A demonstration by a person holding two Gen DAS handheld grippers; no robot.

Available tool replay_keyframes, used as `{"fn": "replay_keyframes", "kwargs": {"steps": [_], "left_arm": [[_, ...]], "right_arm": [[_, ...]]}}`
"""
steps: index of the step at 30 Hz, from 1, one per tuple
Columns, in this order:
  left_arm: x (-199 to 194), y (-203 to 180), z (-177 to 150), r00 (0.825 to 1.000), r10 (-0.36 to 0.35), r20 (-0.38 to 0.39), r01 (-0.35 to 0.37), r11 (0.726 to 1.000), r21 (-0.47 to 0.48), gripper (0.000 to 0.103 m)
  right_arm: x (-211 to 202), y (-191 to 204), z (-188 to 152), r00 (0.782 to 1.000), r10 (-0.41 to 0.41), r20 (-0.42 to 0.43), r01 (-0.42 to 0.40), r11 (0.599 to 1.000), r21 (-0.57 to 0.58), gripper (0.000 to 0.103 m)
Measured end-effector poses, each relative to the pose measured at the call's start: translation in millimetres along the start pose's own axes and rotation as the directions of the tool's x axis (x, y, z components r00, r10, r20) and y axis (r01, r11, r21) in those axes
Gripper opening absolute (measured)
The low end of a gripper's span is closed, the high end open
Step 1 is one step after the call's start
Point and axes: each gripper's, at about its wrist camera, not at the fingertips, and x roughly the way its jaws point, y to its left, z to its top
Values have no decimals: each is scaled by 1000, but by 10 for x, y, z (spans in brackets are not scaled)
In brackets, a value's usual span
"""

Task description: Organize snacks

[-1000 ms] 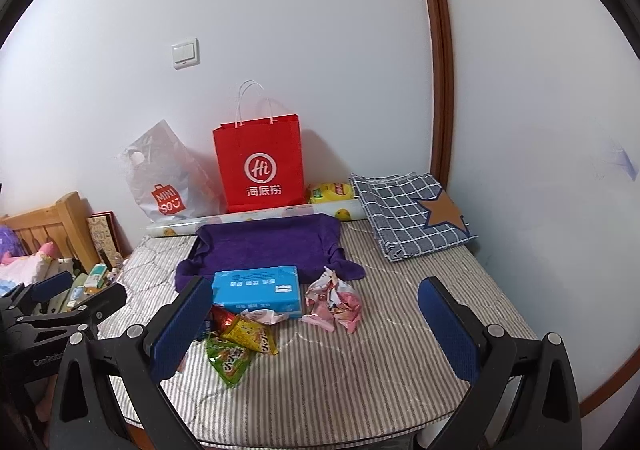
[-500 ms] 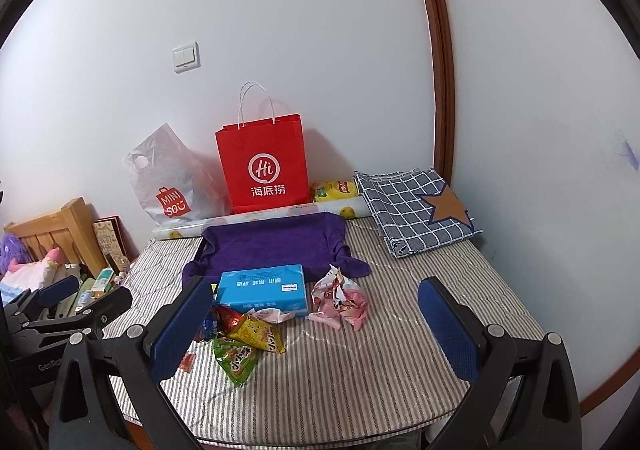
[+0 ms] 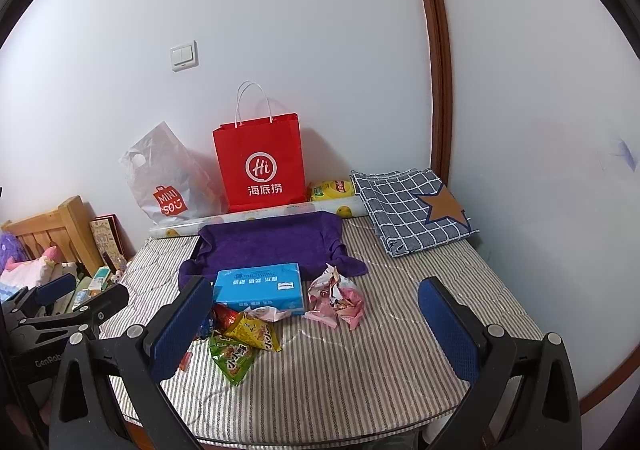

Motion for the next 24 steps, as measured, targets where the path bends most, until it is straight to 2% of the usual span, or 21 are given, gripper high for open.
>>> {"fn": "replay_keyframes", "kwargs": {"steps": [14, 24], "left_arm": [[196, 91, -78, 999, 12, -40, -12, 1000, -6, 102], [566, 253, -193, 995, 1, -102, -6, 999, -44, 99]], "right_arm": [[177, -9, -65, 1000, -2, -28, 2, 1000, -2, 103], [528, -73, -218, 997, -34, -71, 33, 999, -21, 103]]}}
